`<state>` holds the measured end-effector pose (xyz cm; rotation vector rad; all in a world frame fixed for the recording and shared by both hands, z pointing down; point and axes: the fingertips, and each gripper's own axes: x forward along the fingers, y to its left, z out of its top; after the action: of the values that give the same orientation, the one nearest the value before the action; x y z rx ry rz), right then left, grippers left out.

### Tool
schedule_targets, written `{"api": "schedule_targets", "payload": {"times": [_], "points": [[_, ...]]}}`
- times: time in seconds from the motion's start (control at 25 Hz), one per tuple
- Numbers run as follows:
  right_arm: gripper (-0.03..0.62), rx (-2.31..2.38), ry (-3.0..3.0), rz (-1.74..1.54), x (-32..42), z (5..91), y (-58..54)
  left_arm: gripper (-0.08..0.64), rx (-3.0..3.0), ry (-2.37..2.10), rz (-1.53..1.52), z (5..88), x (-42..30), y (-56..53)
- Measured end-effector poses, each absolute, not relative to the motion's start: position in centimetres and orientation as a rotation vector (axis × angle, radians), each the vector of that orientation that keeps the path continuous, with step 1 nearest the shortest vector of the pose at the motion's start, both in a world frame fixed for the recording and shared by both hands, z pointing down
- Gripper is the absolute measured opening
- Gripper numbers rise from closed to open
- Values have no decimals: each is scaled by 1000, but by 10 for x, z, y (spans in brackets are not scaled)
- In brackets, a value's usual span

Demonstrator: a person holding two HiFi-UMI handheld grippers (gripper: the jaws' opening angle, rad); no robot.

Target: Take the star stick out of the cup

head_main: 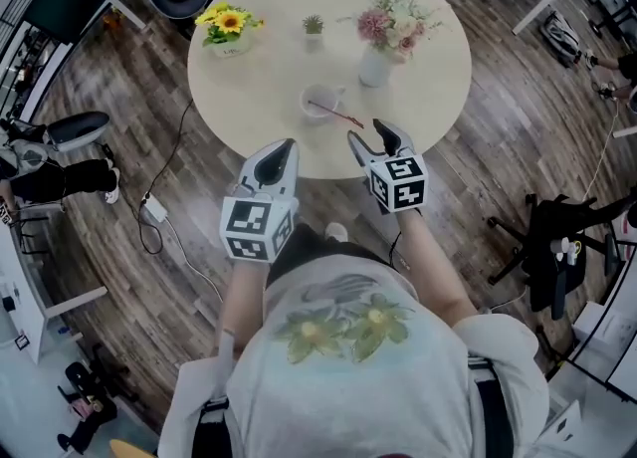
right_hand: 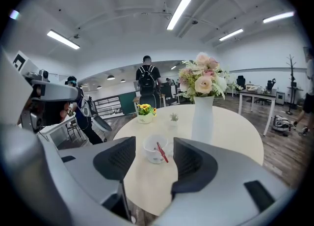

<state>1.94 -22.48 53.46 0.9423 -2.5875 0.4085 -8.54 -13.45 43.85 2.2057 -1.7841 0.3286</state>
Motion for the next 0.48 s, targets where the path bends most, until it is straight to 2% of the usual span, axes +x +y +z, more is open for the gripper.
{"api": "schedule_targets", "payload": {"times": [0.48], "points": [[252,946,-2562,503,8,572,-242,3,2231,-1714,354,445,-82,-157]]}}
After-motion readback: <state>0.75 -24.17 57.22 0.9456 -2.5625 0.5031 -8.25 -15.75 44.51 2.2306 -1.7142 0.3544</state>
